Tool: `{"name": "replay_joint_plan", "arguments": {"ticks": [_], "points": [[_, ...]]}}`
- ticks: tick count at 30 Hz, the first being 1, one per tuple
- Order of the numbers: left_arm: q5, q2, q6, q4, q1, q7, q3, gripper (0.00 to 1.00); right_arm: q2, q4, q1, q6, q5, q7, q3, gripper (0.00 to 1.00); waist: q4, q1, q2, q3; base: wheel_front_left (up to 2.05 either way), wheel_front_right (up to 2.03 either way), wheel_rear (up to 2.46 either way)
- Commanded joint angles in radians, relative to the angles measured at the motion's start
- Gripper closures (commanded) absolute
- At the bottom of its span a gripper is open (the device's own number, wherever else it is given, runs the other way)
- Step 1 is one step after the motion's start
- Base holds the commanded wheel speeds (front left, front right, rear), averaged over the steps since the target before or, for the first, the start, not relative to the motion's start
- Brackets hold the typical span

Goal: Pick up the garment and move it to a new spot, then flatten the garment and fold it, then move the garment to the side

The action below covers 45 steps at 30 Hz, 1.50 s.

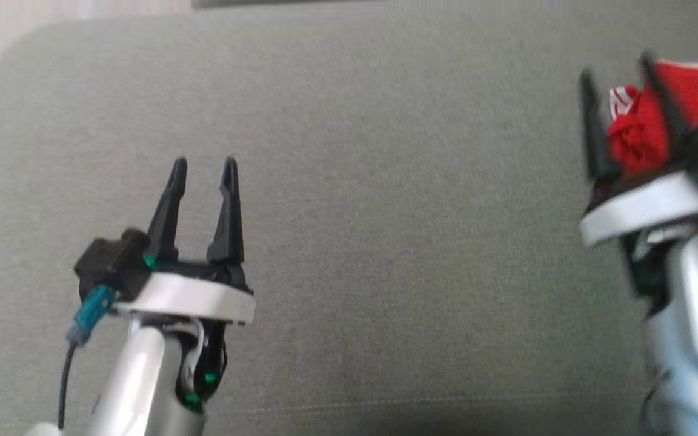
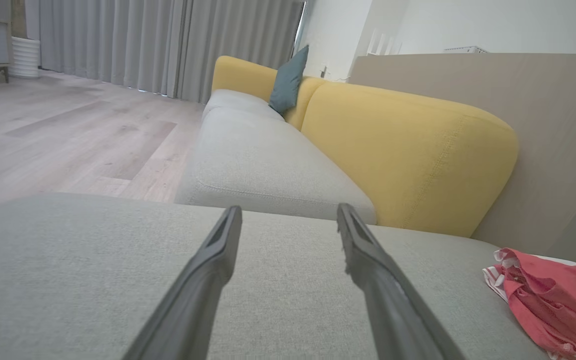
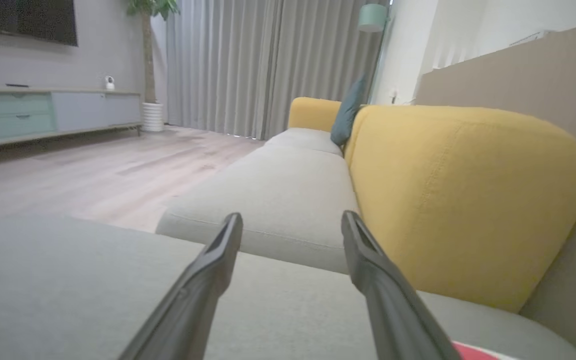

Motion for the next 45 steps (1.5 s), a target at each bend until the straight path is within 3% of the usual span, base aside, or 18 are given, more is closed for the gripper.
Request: {"name": "replay_joint_plan", "arguments": {"ticks": [1, 5, 9, 14, 19, 24, 34, 45], "points": [[-0.001, 0.007, 0.005, -0.038, -0.006, -0.005, 0.035, 0.00, 0.022, -0.028, 0.002, -0.001, -0.011, -0.015, 0.007, 0.00, 0.027, 0.0000, 0.0000, -0.041, 0.00, 0.00, 0.00], [0.001, 0.007, 0.009, -0.040, 0.039, -0.005, 0.037, 0.00, 0.110, -0.013, 0.092, -0.001, -0.038, -0.064, -0.020, 0.00, 0.037, 0.0000, 0.0000, -0.079, 0.00, 0.00, 0.00], [0.005, 0.007, 0.009, -0.040, 0.075, -0.005, 0.033, 0.00, 0.140, -0.007, 0.171, -0.001, -0.035, -0.114, -0.047, 0.00, 0.047, 0.0000, 0.0000, -0.107, 0.00, 0.00, 0.00], [0.007, 0.007, 0.018, -0.067, 0.107, -0.005, 0.039, 0.00, 0.142, -0.008, 0.252, -0.001, 0.041, -0.157, -0.014, 0.00, 0.050, 0.0000, 0.0000, -0.125, 0.00, 0.00, 0.00], [0.007, 0.007, -0.003, -0.077, 0.131, -0.005, 0.036, 0.00, 0.142, -0.007, 0.287, -0.001, 0.075, -0.181, -0.013, 0.00, 0.047, 0.0000, 0.0000, -0.135, 0.00, 0.00, 0.00], [0.003, 0.007, -0.034, -0.103, 0.145, -0.005, 0.041, 0.00, 0.142, -0.010, 0.292, -0.001, 0.073, -0.190, -0.004, 0.00, 0.044, 0.0000, 0.0000, -0.136, 0.00, 0.00, 0.00], [-0.007, 0.007, -0.013, -0.122, 0.159, -0.005, 0.065, 0.00, 0.142, -0.013, 0.295, -0.001, 0.074, -0.198, 0.013, 0.00, 0.043, 0.0000, 0.0000, -0.137, 0.00, 0.00, 0.00], [-0.061, 0.007, -0.030, -0.092, 0.166, -0.005, 0.063, 0.00, 0.143, -0.014, 0.297, -0.001, 0.071, -0.200, 0.016, 0.00, 0.042, 0.0000, 0.0000, -0.151, 0.00, 0.00, 0.00]]}}
